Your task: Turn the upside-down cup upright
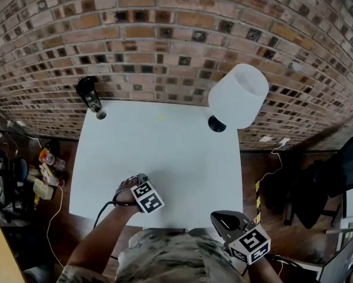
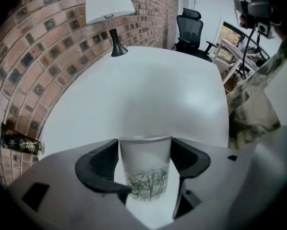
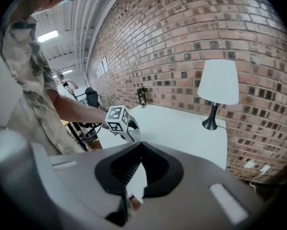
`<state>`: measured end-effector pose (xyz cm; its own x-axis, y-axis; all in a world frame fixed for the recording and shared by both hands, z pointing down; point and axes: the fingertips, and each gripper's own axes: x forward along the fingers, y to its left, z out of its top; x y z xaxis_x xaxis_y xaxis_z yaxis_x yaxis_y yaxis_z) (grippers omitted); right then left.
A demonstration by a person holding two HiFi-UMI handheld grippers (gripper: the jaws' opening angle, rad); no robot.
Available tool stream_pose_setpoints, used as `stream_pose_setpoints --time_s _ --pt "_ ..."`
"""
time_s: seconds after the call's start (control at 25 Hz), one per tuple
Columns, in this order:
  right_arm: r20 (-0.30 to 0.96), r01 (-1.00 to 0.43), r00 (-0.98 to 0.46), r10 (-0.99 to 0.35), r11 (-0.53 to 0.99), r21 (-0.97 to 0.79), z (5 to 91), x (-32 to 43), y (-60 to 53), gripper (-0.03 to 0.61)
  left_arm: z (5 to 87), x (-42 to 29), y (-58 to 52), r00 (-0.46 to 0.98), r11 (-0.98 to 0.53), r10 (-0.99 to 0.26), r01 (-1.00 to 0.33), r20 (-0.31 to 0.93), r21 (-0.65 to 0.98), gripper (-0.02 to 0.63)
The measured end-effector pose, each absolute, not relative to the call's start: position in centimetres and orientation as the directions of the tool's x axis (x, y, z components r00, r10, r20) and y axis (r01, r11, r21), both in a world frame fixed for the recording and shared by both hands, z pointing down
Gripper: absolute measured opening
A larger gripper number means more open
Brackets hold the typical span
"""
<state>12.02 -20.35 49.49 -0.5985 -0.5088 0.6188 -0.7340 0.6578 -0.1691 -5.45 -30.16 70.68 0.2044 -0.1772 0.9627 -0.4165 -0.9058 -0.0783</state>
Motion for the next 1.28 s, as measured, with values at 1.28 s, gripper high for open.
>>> stream_pose_setpoints --time_s 1.28 --pt "0.745 -0.66 -0.565 -0.354 0.736 -0.15 50.6 4.2 -18.5 0.003 66.5 -7.4 -30.4 0.696 -0.724 -0.582 -0.679 0.421 0.122 0.341"
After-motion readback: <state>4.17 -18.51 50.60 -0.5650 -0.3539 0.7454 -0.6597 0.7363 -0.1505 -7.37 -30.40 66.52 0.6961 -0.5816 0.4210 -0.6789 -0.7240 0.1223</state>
